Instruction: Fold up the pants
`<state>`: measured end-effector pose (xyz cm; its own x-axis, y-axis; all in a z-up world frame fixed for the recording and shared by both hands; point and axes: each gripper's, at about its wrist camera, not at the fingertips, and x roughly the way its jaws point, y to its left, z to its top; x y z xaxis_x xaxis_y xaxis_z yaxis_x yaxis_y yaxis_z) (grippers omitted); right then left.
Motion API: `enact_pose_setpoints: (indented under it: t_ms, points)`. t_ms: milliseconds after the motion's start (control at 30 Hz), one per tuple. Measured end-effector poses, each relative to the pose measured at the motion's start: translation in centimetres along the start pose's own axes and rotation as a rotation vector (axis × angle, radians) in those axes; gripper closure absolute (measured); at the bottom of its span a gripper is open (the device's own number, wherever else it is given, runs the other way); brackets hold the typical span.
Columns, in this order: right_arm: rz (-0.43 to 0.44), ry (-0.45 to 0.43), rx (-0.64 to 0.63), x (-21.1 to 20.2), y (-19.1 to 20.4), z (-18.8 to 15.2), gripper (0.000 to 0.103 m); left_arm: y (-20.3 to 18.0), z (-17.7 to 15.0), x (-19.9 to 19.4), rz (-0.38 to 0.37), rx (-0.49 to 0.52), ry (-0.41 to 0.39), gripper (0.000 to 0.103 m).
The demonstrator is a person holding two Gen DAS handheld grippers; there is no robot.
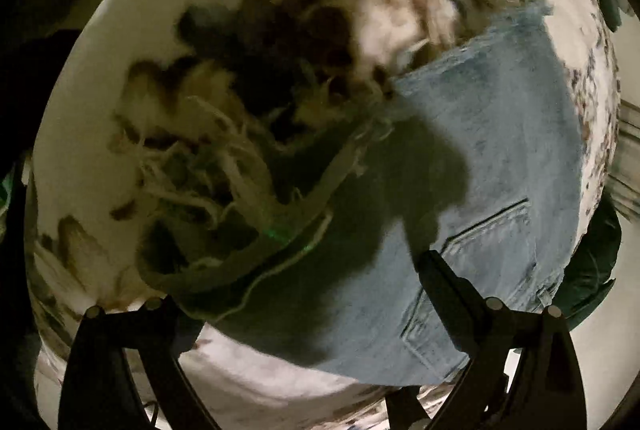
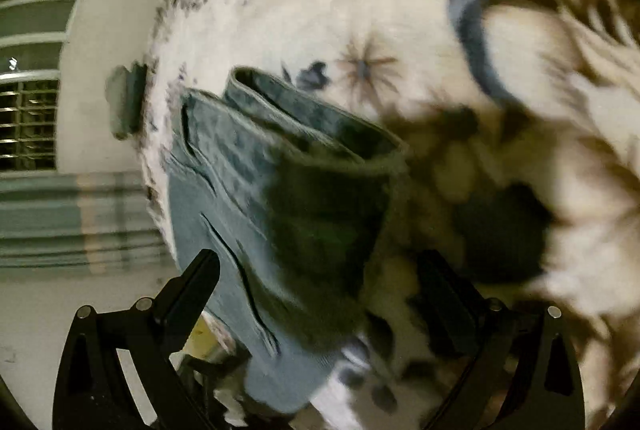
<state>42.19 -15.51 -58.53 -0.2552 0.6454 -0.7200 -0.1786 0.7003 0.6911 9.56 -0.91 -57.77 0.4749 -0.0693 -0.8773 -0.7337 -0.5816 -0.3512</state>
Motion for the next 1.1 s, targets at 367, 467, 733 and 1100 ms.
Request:
enact_pose_setpoints:
  t_ms: [367,467,733,1100]
  points:
    - [-0.032,-0.079,0.039,-0.8,2.7,0.0,0.074,-4.0,1.2,-3.9,-0.059,0.206,-0.089,0.075]
    - [-0.039,-0.099,0.055,-2.2,4.3,-0.8,0.077,-6.1,0.8,-5.6,-0.084,0.272,-0.104,0.076]
    - [0.001,-0.138,0.111,-8.5,9.0,-3.5,0.079,-11.8,-1.6,-11.9,-0.075,0.507,-0.154,0.076]
    - [0.080,-0.412,0.294,-23.9,11.2,1.4,0.079,-28.2,-10.4,-13.8,-0.203,0.827,-0.030,0.076]
